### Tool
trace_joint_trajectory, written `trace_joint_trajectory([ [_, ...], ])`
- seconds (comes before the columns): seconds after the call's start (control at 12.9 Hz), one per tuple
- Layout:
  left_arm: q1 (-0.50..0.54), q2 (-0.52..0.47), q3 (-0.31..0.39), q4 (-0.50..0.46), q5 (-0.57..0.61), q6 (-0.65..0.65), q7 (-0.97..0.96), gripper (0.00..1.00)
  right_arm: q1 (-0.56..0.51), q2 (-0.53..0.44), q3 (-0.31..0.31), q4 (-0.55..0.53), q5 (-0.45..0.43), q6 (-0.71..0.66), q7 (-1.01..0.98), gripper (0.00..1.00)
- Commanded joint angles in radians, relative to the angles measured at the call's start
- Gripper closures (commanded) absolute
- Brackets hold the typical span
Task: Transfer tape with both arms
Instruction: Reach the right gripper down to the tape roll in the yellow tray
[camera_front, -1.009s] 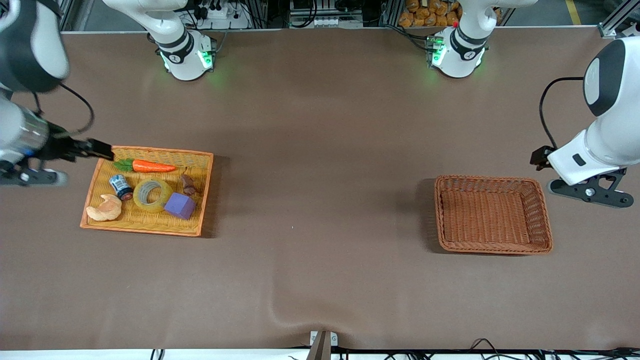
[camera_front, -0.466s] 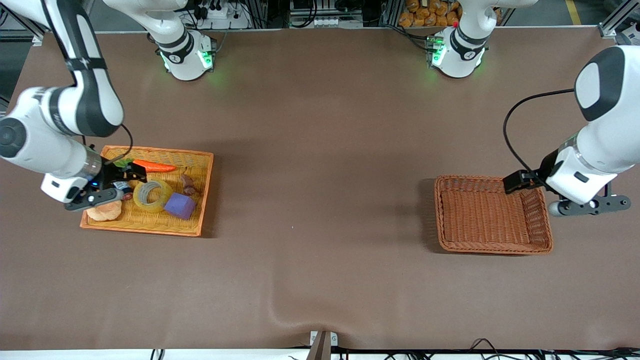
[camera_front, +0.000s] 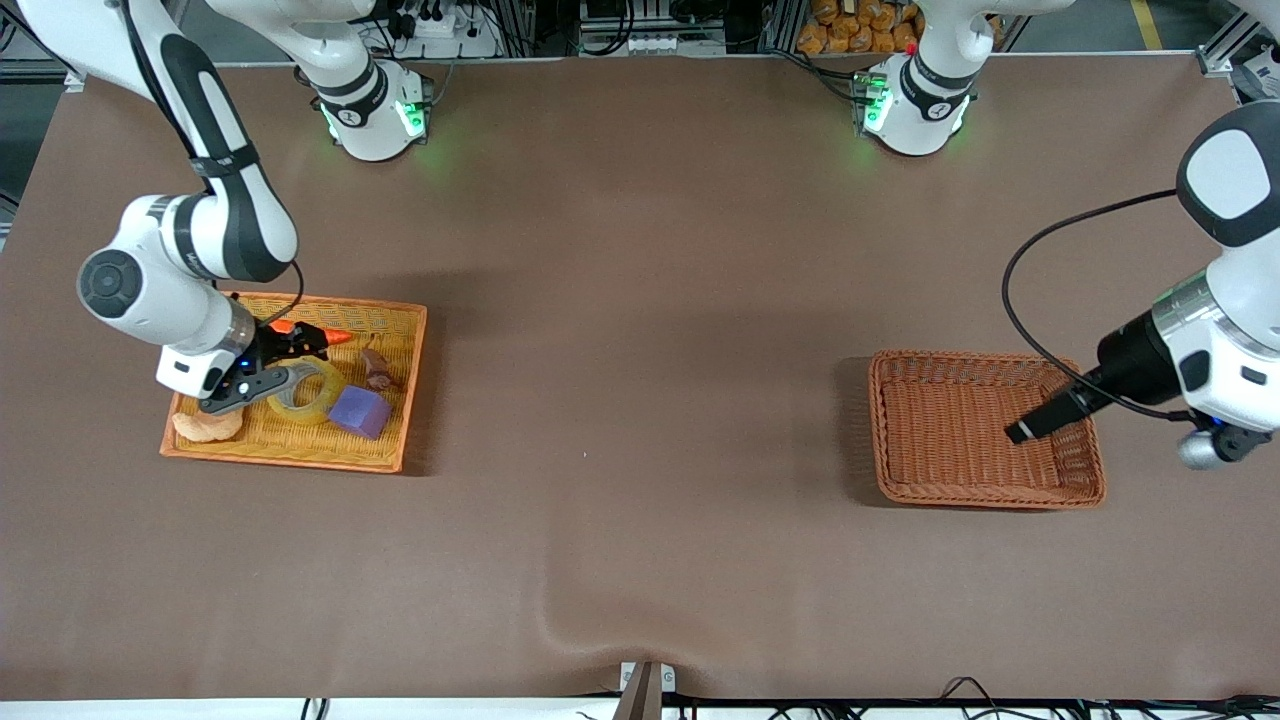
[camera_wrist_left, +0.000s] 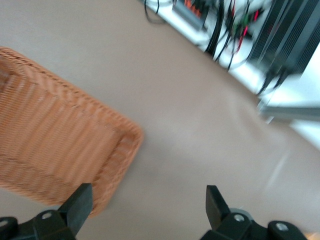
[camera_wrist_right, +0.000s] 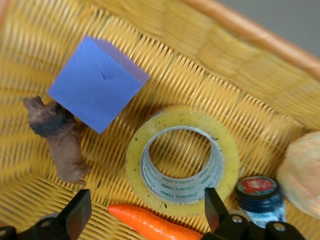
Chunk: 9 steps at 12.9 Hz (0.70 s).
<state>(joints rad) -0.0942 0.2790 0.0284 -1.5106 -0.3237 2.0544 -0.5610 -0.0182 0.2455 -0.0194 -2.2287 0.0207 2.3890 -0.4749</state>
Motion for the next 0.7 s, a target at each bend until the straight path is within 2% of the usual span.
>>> trace_joint_trajectory([
  [0.0, -0.009, 0.04, -0.004, 0.035, -0.034, 0.117, -0.137, 0.0, -0.019, 0.043, 0.007, -0.011, 0.019, 0.015, -0.057, 0.0],
  [0.16, -0.012, 0.065, -0.012, 0.036, -0.046, 0.24, -0.212, 0.0, -0.019, 0.066, 0.007, -0.025, 0.021, 0.019, -0.057, 0.0],
  [0.23, -0.018, 0.074, -0.012, 0.036, -0.052, 0.284, -0.255, 0.0, -0.016, 0.069, 0.007, -0.023, 0.021, 0.022, -0.057, 0.04],
  [0.31, -0.038, 0.075, -0.01, 0.036, -0.051, 0.299, -0.285, 0.0, -0.013, 0.078, 0.007, -0.02, 0.021, 0.044, -0.057, 0.1],
  [0.47, -0.053, 0.072, -0.01, 0.027, -0.034, 0.299, -0.28, 0.0, -0.011, 0.129, 0.007, -0.019, 0.021, 0.128, -0.057, 0.17],
  [0.62, -0.082, 0.071, -0.008, 0.026, 0.0, 0.296, -0.284, 0.0, 0.006, 0.141, 0.007, -0.013, 0.021, 0.144, -0.05, 0.16],
])
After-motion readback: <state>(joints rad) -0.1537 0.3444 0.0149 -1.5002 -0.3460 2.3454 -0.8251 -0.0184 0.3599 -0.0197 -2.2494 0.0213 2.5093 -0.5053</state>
